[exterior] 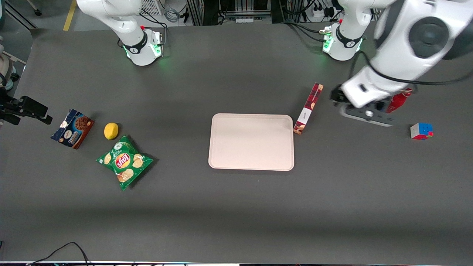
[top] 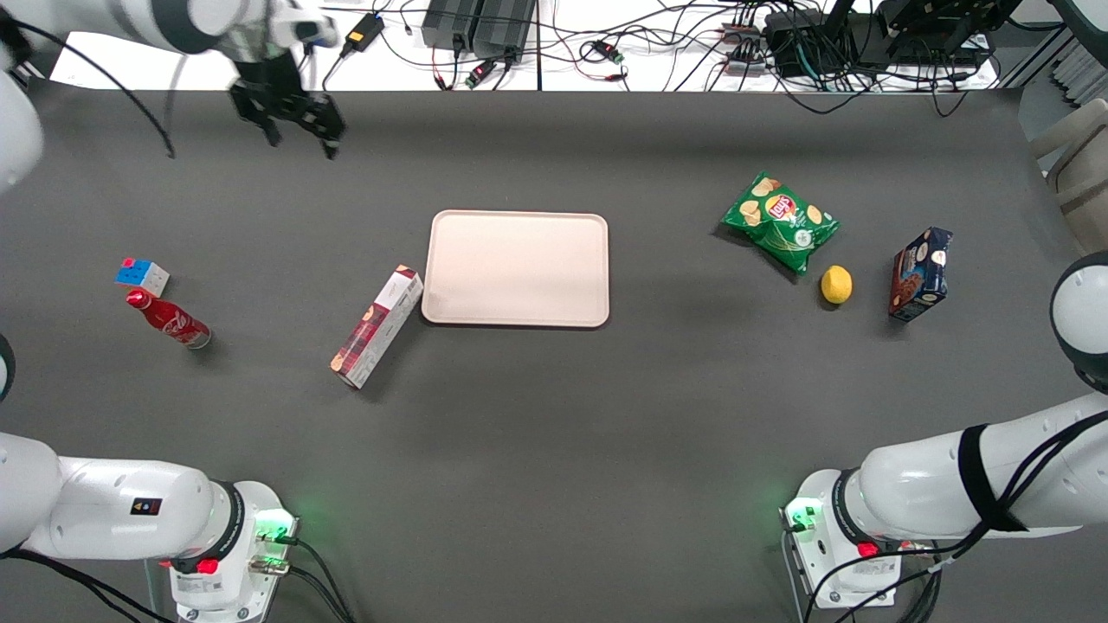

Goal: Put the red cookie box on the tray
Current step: 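Move the open left gripper over the red plaid cookie box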

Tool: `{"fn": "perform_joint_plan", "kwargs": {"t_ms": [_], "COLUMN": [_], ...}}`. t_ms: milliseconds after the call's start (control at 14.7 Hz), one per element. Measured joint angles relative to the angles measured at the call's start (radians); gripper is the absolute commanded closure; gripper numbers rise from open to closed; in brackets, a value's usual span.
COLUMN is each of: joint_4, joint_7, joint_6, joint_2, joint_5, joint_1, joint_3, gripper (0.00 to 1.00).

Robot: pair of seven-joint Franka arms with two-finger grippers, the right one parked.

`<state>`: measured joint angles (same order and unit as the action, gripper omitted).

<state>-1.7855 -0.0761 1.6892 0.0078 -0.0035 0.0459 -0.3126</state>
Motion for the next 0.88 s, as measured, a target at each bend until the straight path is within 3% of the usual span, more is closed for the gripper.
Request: {"fn": "perform_joint_plan", "kwargs": {"t_ms": [204,476,883], "joint_4": [-0.001,-0.053,-0.32], "joint_7": [-0.094,-0.094,0.18], "joint_6": [0.0,0.024,0.288], "joint_2": [0.007,0.009,-0.075], "joint_5": [0.0,0.0,0.0], "joint_1": [0.006,0.007,0.005], "joint_3": [-0.113,-0.161,-0.167], "gripper": [0.0,0.0,0.0]}}
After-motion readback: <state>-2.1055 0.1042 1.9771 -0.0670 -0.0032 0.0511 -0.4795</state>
